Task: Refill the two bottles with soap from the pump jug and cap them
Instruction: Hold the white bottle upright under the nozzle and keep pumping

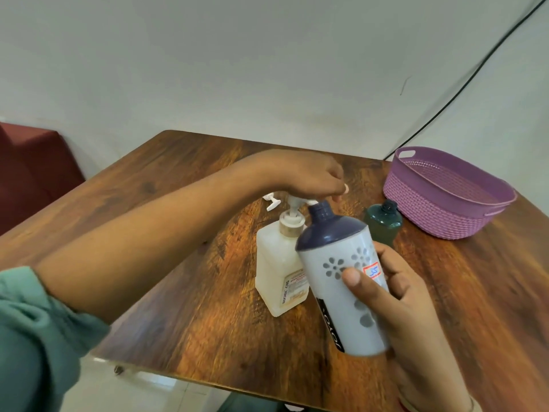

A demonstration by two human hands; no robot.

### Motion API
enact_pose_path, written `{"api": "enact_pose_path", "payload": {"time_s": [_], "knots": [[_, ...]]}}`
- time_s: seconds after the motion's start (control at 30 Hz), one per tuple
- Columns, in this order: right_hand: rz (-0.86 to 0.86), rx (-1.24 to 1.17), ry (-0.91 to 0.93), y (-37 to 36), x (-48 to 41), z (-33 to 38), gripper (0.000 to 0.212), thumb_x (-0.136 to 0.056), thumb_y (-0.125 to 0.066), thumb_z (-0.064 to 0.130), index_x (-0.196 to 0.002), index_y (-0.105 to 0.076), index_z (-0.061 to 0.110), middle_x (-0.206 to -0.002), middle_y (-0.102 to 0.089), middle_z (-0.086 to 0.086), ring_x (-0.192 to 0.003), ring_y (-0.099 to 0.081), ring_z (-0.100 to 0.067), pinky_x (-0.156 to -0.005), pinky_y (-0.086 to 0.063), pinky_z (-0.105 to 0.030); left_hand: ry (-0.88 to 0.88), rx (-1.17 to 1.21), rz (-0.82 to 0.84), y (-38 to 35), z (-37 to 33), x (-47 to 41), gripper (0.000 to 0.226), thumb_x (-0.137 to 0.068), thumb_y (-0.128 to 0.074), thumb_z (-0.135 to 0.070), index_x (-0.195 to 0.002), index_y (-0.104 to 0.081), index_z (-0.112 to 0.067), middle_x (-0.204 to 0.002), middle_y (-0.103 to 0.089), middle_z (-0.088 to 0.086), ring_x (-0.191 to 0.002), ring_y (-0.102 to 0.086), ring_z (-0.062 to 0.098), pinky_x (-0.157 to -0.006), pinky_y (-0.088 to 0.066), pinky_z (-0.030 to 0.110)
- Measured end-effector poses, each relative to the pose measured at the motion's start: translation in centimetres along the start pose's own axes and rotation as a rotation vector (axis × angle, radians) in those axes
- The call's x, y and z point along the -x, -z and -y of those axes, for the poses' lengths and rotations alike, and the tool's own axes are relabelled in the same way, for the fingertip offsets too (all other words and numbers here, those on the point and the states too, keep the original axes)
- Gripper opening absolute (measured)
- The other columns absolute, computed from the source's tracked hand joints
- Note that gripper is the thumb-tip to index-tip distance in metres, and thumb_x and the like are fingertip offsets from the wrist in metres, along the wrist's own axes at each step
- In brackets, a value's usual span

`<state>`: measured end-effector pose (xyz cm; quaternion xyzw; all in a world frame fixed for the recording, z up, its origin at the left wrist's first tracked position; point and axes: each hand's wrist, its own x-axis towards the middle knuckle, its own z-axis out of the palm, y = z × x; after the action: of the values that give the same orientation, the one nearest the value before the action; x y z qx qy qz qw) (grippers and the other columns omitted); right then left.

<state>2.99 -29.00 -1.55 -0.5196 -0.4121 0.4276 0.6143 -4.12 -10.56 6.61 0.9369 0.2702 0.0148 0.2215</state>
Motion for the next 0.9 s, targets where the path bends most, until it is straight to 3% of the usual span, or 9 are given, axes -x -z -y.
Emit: {"api": "enact_pose_path", "payload": {"time_s": [0.07, 0.17, 0.27, 0.4, 0.47, 0.63, 0.77, 0.83, 0.9], "knots": [[-0.005, 0.015, 0.000, 0.0, 0.0, 0.0, 0.064, -0.041, -0.085, 0.046, -0.099, -0.068, 0.024, -0.090, -0.073, -0.012, -0.074, -0.071, -0.025, -0.054, -0.053, -0.029, -0.019, 0.057, 0.005, -0.6, 0.2, -0.1, 0.030, -0.098, -0.038, -0.017, -0.102, -0.066, -0.007, -0.099, -0.059, -0.002, -0.095, -0.055, 0.015, -0.085, -0.042, 0.027], [-0.008, 0.022, -0.014, 0.2, 0.0, -0.1, 0.054, -0.046, -0.079, 0.040, -0.097, -0.068, 0.025, -0.089, -0.073, -0.011, -0.073, -0.070, -0.025, -0.054, -0.053, -0.029, -0.012, 0.050, 0.082, -1.8, 0.5, -0.1, 0.032, -0.097, -0.036, -0.007, -0.104, -0.065, 0.001, -0.107, -0.059, 0.005, -0.097, -0.054, 0.018, -0.076, -0.039, 0.010], [-0.001, 0.021, -0.009, 0.1, -0.1, -0.1, 0.061, -0.041, -0.085, 0.043, -0.097, -0.068, 0.024, -0.089, -0.073, -0.012, -0.074, -0.070, -0.025, -0.055, -0.053, -0.029, -0.015, -0.003, 0.099, -1.2, 0.4, -0.1, 0.032, -0.100, -0.036, -0.013, -0.109, -0.064, 0.000, -0.114, -0.059, 0.007, -0.105, -0.055, 0.021, -0.083, -0.039, 0.018], [-0.008, 0.022, 0.007, 0.0, -0.2, 0.3, 0.065, -0.040, -0.086, 0.049, -0.097, -0.068, 0.024, -0.090, -0.073, -0.012, -0.074, -0.071, -0.025, -0.054, -0.053, -0.029, 0.012, -0.031, 0.041, -0.1, -0.1, -0.3, 0.034, -0.100, -0.035, -0.032, -0.102, -0.063, -0.013, -0.096, -0.058, -0.006, -0.097, -0.055, 0.015, -0.083, -0.040, 0.028], [-0.004, 0.022, -0.004, 0.1, -0.3, 0.1, 0.056, -0.045, -0.080, 0.040, -0.097, -0.068, 0.023, -0.090, -0.073, -0.012, -0.074, -0.071, -0.026, -0.054, -0.053, -0.029, 0.001, -0.049, 0.083, -0.6, 0.2, -0.1, 0.034, -0.101, -0.035, -0.027, -0.106, -0.064, -0.011, -0.104, -0.059, -0.002, -0.101, -0.055, 0.016, -0.082, -0.041, 0.027], [-0.007, 0.048, -0.027, -0.1, -0.1, -0.2, 0.052, -0.048, -0.078, 0.041, -0.097, -0.068, 0.026, -0.092, -0.073, -0.012, -0.077, -0.071, -0.028, -0.056, -0.055, -0.031, 0.020, -0.037, 0.162, -1.6, 0.4, 0.2, 0.034, -0.100, -0.033, -0.016, -0.112, -0.063, -0.006, -0.117, -0.060, 0.007, -0.106, -0.056, 0.021, -0.088, -0.044, 0.028], [-0.013, 0.021, -0.003, 0.0, -0.1, 0.0, 0.053, -0.048, -0.078, 0.039, -0.097, -0.068, 0.024, -0.091, -0.073, -0.012, -0.075, -0.071, -0.026, -0.055, -0.054, -0.030, 0.034, -0.112, 0.095, 0.0, -0.5, 0.1, 0.036, -0.101, -0.032, -0.030, -0.108, -0.062, -0.013, -0.096, -0.055, -0.008, -0.093, -0.051, 0.014, -0.076, -0.038, 0.027], [-0.008, 0.008, -0.004, 0.0, 0.0, 0.1, 0.052, -0.047, -0.077, 0.039, -0.097, -0.068, 0.024, -0.090, -0.073, -0.012, -0.074, -0.071, -0.026, -0.054, -0.054, -0.030, 0.019, -0.004, 0.061, -0.2, -0.4, 0.3, 0.037, -0.101, -0.032, -0.030, -0.106, -0.064, -0.011, -0.090, -0.053, -0.012, -0.093, -0.051, 0.013, -0.085, -0.039, 0.030], [-0.005, 0.005, -0.010, 0.0, 0.0, 0.0, 0.051, -0.047, -0.077, 0.038, -0.096, -0.068, 0.024, -0.089, -0.073, -0.012, -0.072, -0.071, -0.026, -0.053, -0.053, -0.029, 0.017, 0.080, 0.083, -1.0, 0.0, 0.5, 0.039, -0.101, -0.030, -0.022, -0.107, -0.066, -0.007, -0.099, -0.060, -0.005, -0.102, -0.056, 0.020, -0.094, -0.042, 0.033]]}}
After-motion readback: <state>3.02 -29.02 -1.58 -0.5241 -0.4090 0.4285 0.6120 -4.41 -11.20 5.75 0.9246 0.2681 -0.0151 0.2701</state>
